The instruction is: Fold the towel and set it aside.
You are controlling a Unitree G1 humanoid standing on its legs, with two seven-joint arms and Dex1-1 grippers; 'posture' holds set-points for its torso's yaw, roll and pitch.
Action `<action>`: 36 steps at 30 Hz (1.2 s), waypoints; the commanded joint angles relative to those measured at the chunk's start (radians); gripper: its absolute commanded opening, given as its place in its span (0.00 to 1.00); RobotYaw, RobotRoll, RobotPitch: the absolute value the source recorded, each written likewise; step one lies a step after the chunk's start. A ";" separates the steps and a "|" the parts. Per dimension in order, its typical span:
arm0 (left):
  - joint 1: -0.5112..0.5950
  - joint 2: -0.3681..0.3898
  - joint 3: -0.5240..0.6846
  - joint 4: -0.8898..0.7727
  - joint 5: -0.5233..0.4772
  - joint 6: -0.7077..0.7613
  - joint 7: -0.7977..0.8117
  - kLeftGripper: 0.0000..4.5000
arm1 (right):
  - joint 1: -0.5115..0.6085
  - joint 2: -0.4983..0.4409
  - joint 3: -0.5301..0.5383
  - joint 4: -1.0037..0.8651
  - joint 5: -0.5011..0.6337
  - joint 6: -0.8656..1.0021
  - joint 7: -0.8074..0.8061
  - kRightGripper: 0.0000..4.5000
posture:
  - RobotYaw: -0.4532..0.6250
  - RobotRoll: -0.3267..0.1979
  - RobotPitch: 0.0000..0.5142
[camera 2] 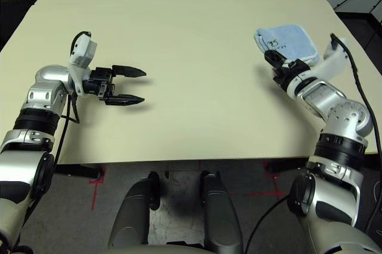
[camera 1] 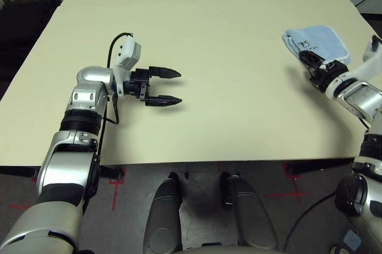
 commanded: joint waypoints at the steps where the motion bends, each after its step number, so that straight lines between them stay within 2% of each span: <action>1: -0.013 -0.020 0.059 -0.015 -0.021 0.075 0.154 1.00 | -0.048 0.030 0.064 0.081 -0.087 -0.087 0.036 1.00 | 0.38 0.62 0.40; 2: -0.014 -0.029 0.075 -0.010 -0.018 0.074 0.207 1.00 | -0.065 0.040 0.091 0.109 -0.123 -0.140 0.065 1.00 | 0.39 0.62 0.40; 5: -0.028 -0.065 0.131 0.027 -0.010 0.054 0.386 1.00 | -0.106 0.053 0.186 0.233 -0.306 -0.454 0.170 1.00 | 0.41 0.62 0.39; 8: -0.050 -0.098 0.175 0.102 0.025 -0.071 0.572 1.00 | -0.138 0.044 0.243 0.402 -0.450 -0.752 0.235 1.00 | 0.42 0.62 0.38; 11: -0.088 -0.127 0.229 0.206 0.050 -0.207 0.805 1.00 | -0.173 0.038 0.252 0.573 -0.538 -1.020 0.269 1.00 | 0.43 0.62 0.37; 14: -0.124 -0.135 0.261 0.315 0.088 -0.342 1.021 1.00 | -0.195 0.034 0.280 0.704 -0.617 -1.214 0.309 1.00 | 0.44 0.62 0.36; 18: -0.150 -0.117 0.254 0.432 0.163 -0.463 1.275 1.00 | -0.203 0.034 0.292 0.828 -0.680 -1.297 0.289 1.00 | 0.44 0.62 0.35; 21: -0.144 -0.105 0.239 0.479 0.195 -0.507 1.317 1.00 | -0.197 0.043 0.281 0.874 -0.696 -1.336 0.274 1.00 | 0.43 0.62 0.35; 27: -0.143 -0.076 0.250 0.522 0.199 -0.523 1.283 1.00 | -0.210 0.062 0.251 0.900 -0.678 -1.356 0.317 1.00 | 0.43 0.62 0.36; 36: -0.125 -0.094 0.257 0.515 0.179 -0.521 1.230 1.00 | -0.210 0.039 0.225 0.905 -0.677 -1.331 0.356 1.00 | 0.41 0.62 0.37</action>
